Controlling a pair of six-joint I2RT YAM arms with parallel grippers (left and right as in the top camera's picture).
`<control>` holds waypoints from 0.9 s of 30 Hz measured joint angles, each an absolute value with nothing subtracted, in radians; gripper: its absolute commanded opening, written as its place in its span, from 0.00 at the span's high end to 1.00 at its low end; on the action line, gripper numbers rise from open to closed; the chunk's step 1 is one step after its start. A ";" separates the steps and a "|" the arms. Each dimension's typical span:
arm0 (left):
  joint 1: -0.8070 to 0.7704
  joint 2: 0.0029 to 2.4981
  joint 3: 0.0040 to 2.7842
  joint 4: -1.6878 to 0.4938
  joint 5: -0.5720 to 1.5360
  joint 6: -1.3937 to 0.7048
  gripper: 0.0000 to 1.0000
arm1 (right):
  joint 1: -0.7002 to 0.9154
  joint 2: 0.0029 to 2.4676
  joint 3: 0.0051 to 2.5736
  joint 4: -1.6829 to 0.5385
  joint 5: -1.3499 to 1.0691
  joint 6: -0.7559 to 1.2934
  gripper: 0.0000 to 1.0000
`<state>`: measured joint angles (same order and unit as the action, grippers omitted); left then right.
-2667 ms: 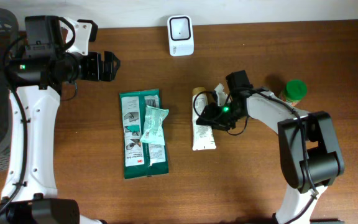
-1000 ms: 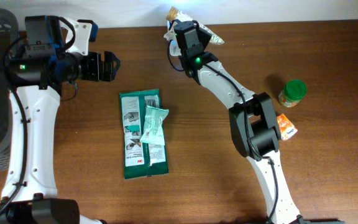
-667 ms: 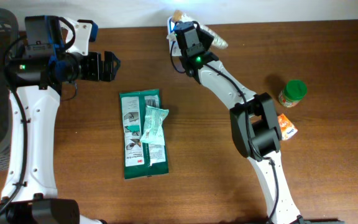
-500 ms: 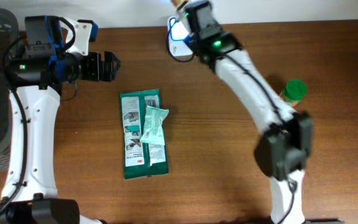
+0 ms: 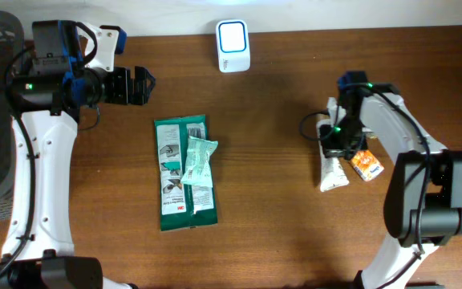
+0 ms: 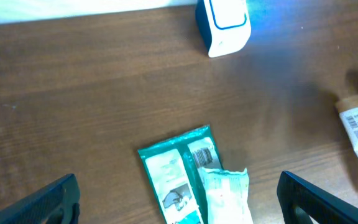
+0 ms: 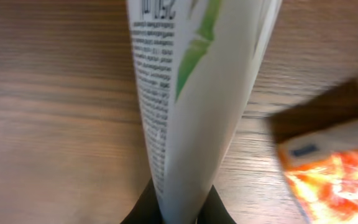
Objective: Scan the item barcode
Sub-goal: 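Set the tube down on the right side and release, then grasp the pale green pouch with the right gripper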
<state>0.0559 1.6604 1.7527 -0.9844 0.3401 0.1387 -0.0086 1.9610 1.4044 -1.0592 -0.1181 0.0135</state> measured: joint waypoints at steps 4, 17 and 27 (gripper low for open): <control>0.056 1.660 1.752 -0.986 0.340 0.139 0.01 | -0.081 1.959 1.393 -1.065 -0.124 -0.012 0.34; 0.056 1.660 1.752 -0.986 0.340 0.139 0.01 | 0.313 1.946 1.542 -0.862 -0.438 0.237 0.40; 0.056 1.660 1.752 -0.985 0.340 0.139 0.01 | 0.628 2.120 1.540 -0.652 -0.487 0.500 0.34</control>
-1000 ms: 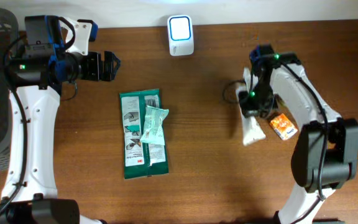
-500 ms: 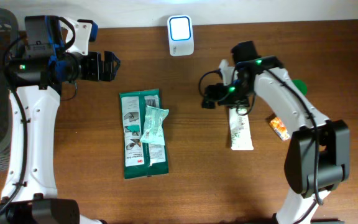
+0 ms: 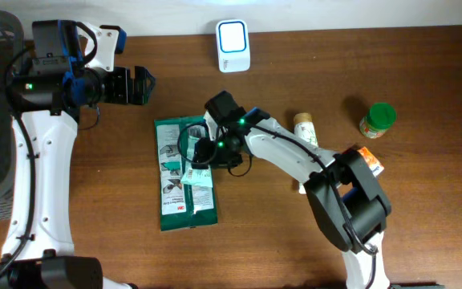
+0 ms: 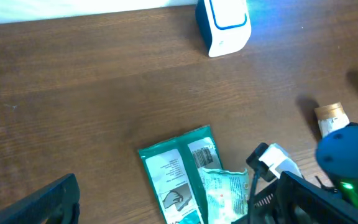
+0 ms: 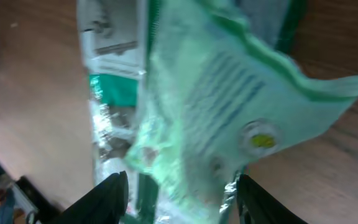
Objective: Scan the item barcode
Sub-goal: 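Grasp the pale green pouch with the right gripper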
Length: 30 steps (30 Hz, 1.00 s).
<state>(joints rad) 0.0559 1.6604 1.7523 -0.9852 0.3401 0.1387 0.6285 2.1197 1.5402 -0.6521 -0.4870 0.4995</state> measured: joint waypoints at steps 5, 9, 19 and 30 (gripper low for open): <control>0.056 1.660 1.752 -0.985 0.340 0.139 0.01 | 0.612 2.149 1.539 -0.533 -0.420 0.463 0.33; 0.056 1.660 1.752 -0.985 0.340 0.139 0.01 | 0.603 2.189 1.539 -0.445 -0.435 0.392 0.78; 0.056 1.660 1.752 -0.985 0.340 0.139 0.01 | 0.405 2.115 1.541 -0.701 -0.549 0.194 0.63; 0.056 1.660 1.752 -0.986 0.340 0.139 0.01 | 0.252 2.099 1.568 -0.997 -0.206 0.200 0.66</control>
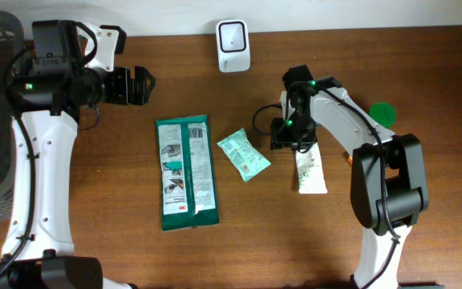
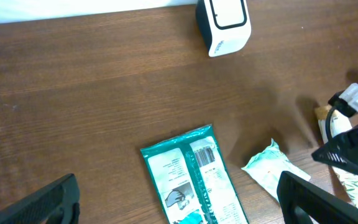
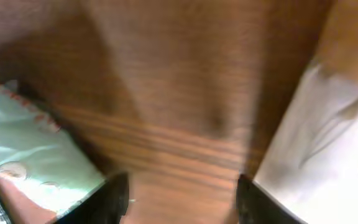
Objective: Scan the item barcode
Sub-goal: 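Grasp the pale green pouch with the right gripper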
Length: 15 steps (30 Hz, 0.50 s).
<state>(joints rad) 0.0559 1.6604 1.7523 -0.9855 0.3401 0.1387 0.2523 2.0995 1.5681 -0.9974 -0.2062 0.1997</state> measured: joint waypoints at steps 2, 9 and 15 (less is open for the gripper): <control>0.056 1.660 1.752 -0.986 0.340 0.139 0.01 | 0.273 2.099 1.566 -0.986 -0.168 0.169 0.79; 0.056 1.660 1.752 -0.985 0.340 0.139 0.01 | 0.567 2.099 1.552 -1.063 -0.148 0.111 0.81; 0.056 1.660 1.752 -0.987 0.340 0.139 0.01 | 0.530 2.099 1.744 -1.230 -0.299 -0.013 0.46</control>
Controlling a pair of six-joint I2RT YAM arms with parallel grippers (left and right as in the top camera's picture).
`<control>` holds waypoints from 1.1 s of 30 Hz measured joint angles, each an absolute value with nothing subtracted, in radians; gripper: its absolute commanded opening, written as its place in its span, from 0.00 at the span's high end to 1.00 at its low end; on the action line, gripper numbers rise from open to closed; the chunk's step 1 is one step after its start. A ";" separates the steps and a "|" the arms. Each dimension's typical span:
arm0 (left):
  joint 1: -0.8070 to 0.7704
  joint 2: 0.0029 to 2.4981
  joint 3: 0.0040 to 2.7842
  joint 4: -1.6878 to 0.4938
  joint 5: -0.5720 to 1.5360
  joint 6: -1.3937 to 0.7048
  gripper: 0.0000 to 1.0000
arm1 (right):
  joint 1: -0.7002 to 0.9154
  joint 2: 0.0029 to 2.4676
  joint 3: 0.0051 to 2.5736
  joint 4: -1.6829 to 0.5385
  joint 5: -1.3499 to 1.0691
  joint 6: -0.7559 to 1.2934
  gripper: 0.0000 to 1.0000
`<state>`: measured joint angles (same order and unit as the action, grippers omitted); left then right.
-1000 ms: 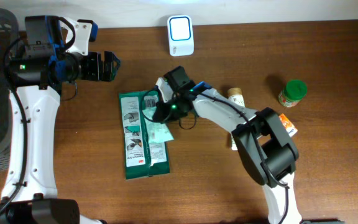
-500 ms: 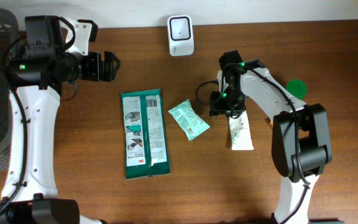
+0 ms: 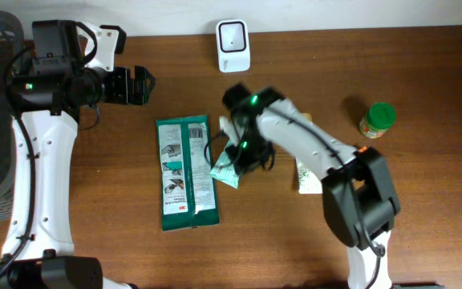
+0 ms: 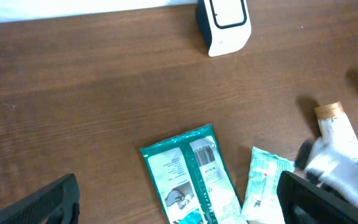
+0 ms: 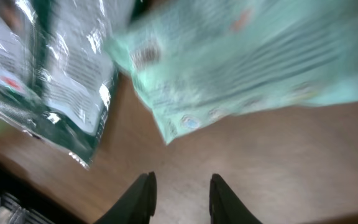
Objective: Scan the item barcode
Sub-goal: 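Grasp the pale green pouch with the right gripper, then hold the pale green pouch over the scanner with the right gripper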
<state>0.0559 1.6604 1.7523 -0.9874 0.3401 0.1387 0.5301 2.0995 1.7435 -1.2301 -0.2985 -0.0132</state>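
Note:
The white scanner [image 3: 233,36] stands at the table's far edge, also seen as the scanner [image 4: 224,25]. A light green pouch [image 3: 226,170] lies against the right side of a dark green flat pack [image 3: 184,172]. My right gripper [image 3: 242,151] hovers over the pouch's upper end. In the right wrist view the right gripper [image 5: 180,190] is open over bare wood, with the pouch [image 5: 247,68] and the pack [image 5: 42,81] ahead of it. My left gripper [image 3: 135,84] is open at the far left, high above the table; the left gripper [image 4: 178,205] holds nothing.
A white tube [image 3: 310,178] lies right of the pouch, partly under my right arm. A green-capped jar [image 3: 377,119] stands further right, with a bit of an orange pack [image 3: 362,149] near it. A dark basket sits off the left edge.
My right gripper has moved from beside the white tube leftward to over the light green pouch. The pouch now lies turned and closer to the dark green pack. Its jaws stand narrower.
My right gripper was shut on the white tube at the right while the pouch lay on the dark green pack. Then it was open over the pouch, the tube lying free. Then the pouch lay on bare table right of the pack. Now the gripper is over it again.

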 measured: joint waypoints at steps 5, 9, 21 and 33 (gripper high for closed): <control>0.056 1.660 1.752 -0.986 0.340 0.139 0.01 | 0.276 2.119 1.864 -1.093 -0.429 -0.239 0.28; 0.056 1.660 1.752 -0.986 0.340 0.139 0.01 | 0.281 2.261 1.867 -1.074 -0.560 -0.341 0.32; 0.056 1.660 1.752 -0.985 0.340 0.139 0.01 | 0.359 2.344 1.779 -1.010 -0.699 -0.309 0.73; 0.056 1.660 1.752 -0.985 0.340 0.139 0.01 | 0.222 2.222 1.909 -1.127 -0.575 0.000 0.96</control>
<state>0.0559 1.6604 1.7523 -0.9852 0.3401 0.1387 0.2218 2.2215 1.9091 -1.1271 -0.5747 0.0002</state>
